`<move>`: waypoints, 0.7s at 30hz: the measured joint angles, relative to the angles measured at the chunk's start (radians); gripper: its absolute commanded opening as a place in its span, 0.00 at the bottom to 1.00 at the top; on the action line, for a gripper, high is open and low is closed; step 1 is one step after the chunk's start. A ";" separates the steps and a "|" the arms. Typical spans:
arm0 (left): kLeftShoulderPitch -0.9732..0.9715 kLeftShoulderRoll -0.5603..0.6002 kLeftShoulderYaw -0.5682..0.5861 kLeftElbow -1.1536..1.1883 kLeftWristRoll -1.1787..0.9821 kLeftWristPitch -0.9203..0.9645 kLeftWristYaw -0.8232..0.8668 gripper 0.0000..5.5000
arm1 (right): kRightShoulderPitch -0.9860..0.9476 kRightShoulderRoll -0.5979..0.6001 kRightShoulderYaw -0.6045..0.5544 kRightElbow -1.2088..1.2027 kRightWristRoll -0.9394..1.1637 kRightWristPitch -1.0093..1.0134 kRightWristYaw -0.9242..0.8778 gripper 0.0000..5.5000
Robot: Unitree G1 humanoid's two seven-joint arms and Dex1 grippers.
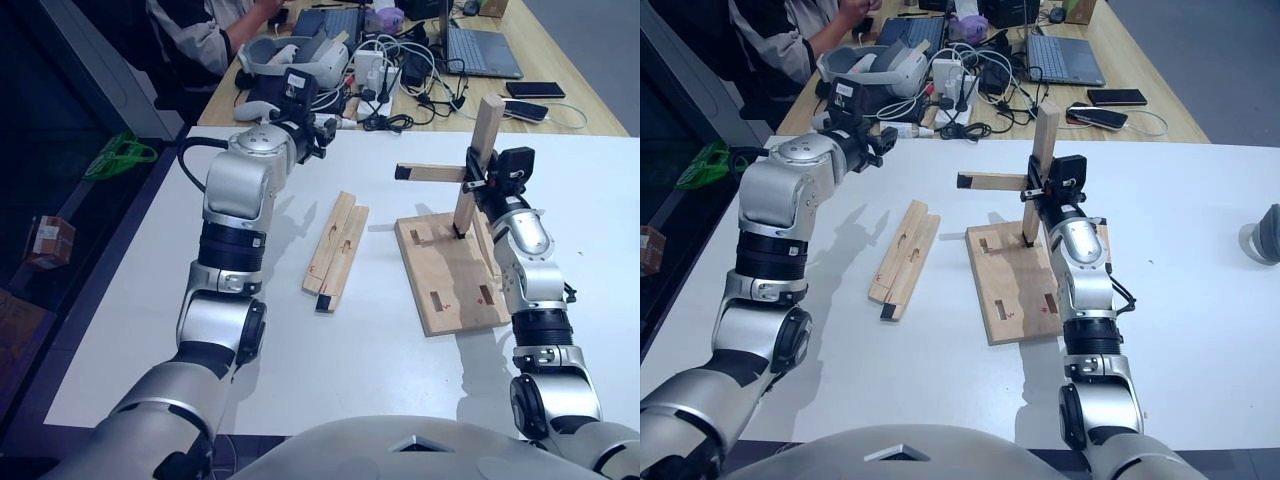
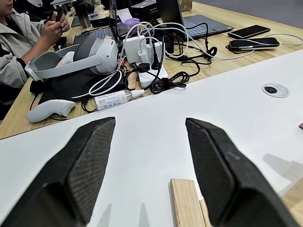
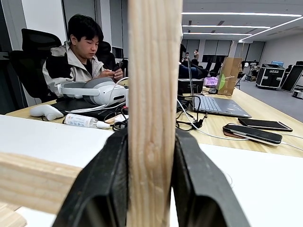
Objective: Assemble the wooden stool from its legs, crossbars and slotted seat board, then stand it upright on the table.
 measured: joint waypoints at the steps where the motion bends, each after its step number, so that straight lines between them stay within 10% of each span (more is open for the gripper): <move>1: 0.000 0.000 0.000 0.000 0.000 0.000 0.000 0.50 | -0.005 0.000 0.001 -0.006 0.000 0.001 0.000 0.18; 21: 0.000 -0.002 0.001 0.000 0.000 -0.002 0.011 0.50 | -0.046 0.031 -0.029 -0.209 0.036 0.149 -0.015 0.75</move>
